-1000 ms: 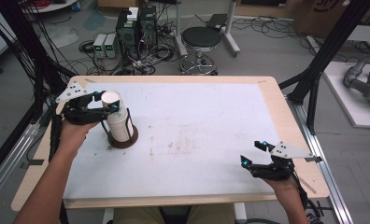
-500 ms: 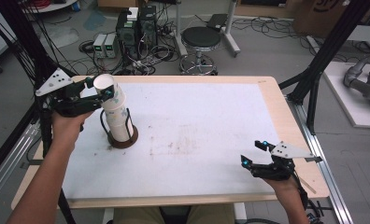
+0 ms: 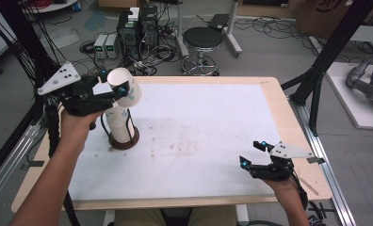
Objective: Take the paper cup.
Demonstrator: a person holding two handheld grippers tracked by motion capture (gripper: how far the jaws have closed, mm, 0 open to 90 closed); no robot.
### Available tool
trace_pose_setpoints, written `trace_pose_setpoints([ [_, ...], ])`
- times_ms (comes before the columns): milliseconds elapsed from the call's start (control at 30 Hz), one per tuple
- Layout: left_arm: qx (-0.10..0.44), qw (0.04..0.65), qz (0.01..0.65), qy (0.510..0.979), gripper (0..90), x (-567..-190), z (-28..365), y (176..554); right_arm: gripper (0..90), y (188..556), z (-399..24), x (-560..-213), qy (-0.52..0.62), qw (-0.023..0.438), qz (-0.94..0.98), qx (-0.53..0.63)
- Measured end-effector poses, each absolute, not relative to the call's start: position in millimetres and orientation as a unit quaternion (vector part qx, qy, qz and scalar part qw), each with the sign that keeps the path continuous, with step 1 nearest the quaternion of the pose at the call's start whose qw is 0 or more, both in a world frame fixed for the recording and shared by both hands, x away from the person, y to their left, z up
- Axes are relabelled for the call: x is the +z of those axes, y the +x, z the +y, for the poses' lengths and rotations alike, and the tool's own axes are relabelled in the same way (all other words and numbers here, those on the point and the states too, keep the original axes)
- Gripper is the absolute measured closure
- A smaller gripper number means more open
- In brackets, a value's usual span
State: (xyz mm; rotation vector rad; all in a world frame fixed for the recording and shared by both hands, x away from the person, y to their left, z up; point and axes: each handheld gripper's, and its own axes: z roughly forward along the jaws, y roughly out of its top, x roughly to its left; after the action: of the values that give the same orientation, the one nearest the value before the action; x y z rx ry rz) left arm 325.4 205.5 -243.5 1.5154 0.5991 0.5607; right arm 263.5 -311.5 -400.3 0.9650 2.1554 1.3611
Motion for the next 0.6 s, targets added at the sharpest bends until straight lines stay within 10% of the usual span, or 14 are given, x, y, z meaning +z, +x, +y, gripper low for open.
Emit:
trace_pose_setpoints([
  [600,0.16,0.656,0.214,0.706,35.9,-290,159,330,20.0,274,-296,-399,0.333,0.182,0.781,0.495],
])
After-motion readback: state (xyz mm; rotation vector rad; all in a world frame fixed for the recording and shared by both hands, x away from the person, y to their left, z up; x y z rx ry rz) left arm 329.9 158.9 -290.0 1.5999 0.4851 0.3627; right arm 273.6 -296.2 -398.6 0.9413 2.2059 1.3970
